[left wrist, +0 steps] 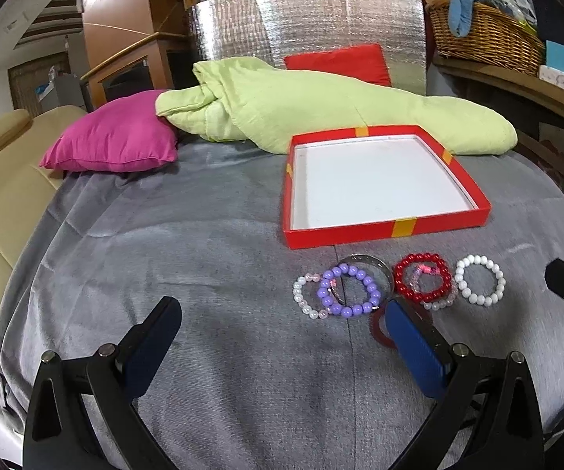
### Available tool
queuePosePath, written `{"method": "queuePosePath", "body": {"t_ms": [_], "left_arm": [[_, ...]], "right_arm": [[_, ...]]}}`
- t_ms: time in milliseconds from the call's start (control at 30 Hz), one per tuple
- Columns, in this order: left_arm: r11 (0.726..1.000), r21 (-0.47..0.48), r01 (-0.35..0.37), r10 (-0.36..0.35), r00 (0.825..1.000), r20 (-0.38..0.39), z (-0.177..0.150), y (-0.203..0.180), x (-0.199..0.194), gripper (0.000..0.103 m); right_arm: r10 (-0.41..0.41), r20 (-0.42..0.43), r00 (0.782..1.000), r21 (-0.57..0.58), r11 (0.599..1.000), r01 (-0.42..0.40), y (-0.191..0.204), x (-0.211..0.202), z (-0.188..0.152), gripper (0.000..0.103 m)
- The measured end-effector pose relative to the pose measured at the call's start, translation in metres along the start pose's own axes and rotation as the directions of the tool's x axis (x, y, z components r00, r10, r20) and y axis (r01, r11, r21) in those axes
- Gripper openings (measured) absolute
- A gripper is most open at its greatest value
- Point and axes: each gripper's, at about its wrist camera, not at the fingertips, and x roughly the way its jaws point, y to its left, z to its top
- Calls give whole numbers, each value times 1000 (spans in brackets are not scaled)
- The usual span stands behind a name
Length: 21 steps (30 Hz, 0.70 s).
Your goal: Organize jewelry
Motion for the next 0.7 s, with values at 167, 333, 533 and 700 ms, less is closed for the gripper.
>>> {"method": "queuePosePath", "body": {"t_ms": [167, 333, 533, 700], "left_arm": [[997, 24, 78, -76, 995, -57, -6, 1, 5, 103], [985, 85, 148, -139, 985, -101, -16, -8, 6, 103], [956, 146, 254, -232, 961, -154, -25, -28, 4, 103], [916, 215, 340, -306, 936, -176, -31, -46, -2, 102]], "right_arm": [[66, -30, 997, 66, 996, -64, -27, 10, 0, 103], [154, -53, 987, 197, 970, -140, -68, 22, -4, 103], [240, -87, 967, 303, 931, -204, -93, 35, -13, 102], [267, -111, 957, 335, 917, -217, -94, 42, -17, 92]]}}
